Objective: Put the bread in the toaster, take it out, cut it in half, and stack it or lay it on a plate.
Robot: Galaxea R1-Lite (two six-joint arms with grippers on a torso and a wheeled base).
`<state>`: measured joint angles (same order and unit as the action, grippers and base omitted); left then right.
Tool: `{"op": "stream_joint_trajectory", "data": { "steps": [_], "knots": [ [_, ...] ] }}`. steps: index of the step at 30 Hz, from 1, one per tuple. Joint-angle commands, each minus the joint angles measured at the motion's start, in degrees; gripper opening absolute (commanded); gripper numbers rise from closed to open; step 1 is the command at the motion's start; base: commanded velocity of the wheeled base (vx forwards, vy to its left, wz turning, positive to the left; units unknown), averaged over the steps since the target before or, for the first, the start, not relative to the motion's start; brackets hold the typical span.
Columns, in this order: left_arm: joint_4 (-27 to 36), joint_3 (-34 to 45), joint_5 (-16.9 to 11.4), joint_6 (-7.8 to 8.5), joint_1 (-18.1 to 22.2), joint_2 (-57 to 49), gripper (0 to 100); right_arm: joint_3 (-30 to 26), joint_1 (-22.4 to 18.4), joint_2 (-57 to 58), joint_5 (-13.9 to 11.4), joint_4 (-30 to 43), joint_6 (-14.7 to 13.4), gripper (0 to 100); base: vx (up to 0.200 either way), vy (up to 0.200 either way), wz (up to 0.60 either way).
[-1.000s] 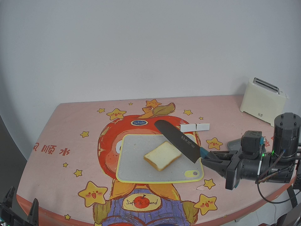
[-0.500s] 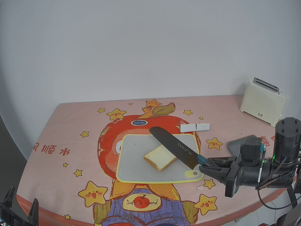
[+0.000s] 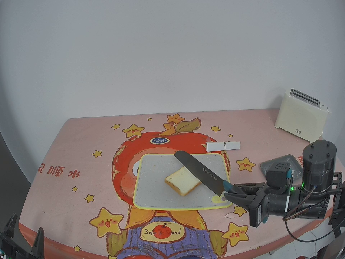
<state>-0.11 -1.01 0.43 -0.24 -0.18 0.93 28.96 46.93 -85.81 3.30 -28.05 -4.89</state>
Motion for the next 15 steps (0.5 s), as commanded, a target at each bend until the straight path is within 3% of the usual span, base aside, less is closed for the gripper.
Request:
{"op": "stream_joint_trajectory", "data": {
  "steps": [1,15],
  "knots": [
    [-0.07,1.01,0.01,-0.02,0.01,-0.93,100,-0.31,0.79,-2.87,0.21,-1.92,-0.12,0,0.0,0.0,0.0],
    [0.02,1.01,0.01,-0.02,0.01,-0.93,100,-0.22,0.18,-4.63,0.12,-4.38,-0.39,0,0.0,0.0,0.0]
  ]
}}
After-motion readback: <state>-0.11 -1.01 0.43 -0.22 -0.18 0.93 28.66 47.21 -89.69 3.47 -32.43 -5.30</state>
